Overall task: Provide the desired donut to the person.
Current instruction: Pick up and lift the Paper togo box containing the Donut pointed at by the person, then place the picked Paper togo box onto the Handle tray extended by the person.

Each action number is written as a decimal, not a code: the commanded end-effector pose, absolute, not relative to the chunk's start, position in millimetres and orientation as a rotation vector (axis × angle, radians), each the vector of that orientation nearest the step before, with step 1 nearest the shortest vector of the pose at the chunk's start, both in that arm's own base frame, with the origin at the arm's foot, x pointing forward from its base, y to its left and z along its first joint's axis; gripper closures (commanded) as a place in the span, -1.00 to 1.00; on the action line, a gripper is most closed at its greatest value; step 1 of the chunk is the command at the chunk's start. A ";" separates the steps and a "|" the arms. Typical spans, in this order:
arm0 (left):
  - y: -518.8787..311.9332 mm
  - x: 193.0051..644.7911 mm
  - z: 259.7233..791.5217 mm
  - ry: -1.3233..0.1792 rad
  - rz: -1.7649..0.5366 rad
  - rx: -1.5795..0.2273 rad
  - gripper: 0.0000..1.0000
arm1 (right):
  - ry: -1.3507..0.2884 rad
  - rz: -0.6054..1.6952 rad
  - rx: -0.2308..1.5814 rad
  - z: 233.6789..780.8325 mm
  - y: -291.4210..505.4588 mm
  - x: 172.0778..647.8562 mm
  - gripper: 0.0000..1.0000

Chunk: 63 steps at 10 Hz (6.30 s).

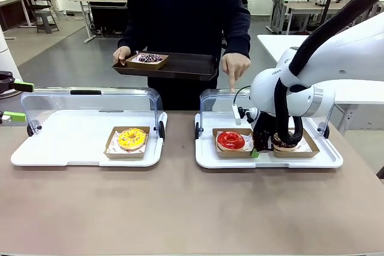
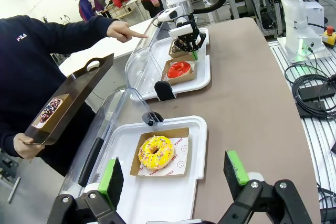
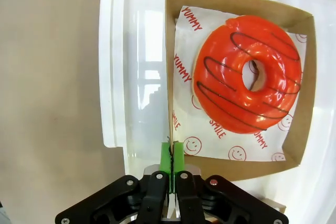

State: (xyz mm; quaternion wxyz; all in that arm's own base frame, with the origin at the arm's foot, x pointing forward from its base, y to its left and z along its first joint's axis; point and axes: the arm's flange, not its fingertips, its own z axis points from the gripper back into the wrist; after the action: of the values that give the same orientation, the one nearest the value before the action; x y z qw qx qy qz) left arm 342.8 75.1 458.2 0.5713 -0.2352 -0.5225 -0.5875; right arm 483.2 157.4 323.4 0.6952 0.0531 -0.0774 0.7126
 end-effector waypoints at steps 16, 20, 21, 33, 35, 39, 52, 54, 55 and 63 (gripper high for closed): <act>75.0 344.2 457.8 -1.254 -1.377 -0.552 -1.00 | -0.256 1.714 -0.026 544.0 143.3 332.6 1.00; 75.0 344.2 457.8 -1.254 -1.377 -0.552 -1.00 | -0.289 1.747 0.021 557.7 139.0 307.4 1.00; 75.0 344.2 457.8 -1.254 -1.377 -0.552 -1.00 | -0.289 1.747 0.021 557.7 139.0 307.4 1.00; 75.0 344.2 457.8 -1.254 -1.377 -0.552 -1.00 | -0.289 1.747 0.021 557.7 139.0 307.4 1.00; 75.0 344.2 457.8 -1.254 -1.377 -0.552 -1.00 | -0.289 1.747 0.021 557.7 139.0 307.4 1.00; 75.0 344.2 457.8 -1.254 -1.377 -0.552 -1.00 | -0.289 1.747 0.021 557.7 139.0 307.4 1.00; 75.0 344.2 457.8 -1.254 -1.377 -0.552 -1.00 | -0.432 1.672 -0.253 574.3 255.3 512.7 0.97; 75.0 344.2 457.8 -1.254 -1.377 -0.552 -1.00 | -0.450 1.683 -0.201 564.2 266.9 520.4 0.97; 75.0 344.2 457.8 -1.254 -1.377 -0.552 -1.00 | -0.439 1.672 -0.165 558.6 267.6 526.2 0.97; 75.0 344.2 457.8 -1.254 -1.377 -0.552 -1.00 | -0.493 1.672 -0.074 575.6 257.1 529.6 -1.00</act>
State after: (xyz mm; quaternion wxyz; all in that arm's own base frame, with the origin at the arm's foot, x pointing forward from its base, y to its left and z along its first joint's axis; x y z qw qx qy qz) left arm 343.3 74.9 458.3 0.5714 -0.2356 -0.5224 -0.5874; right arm 537.0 262.8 565.4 0.6499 -0.0469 -0.2114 0.7285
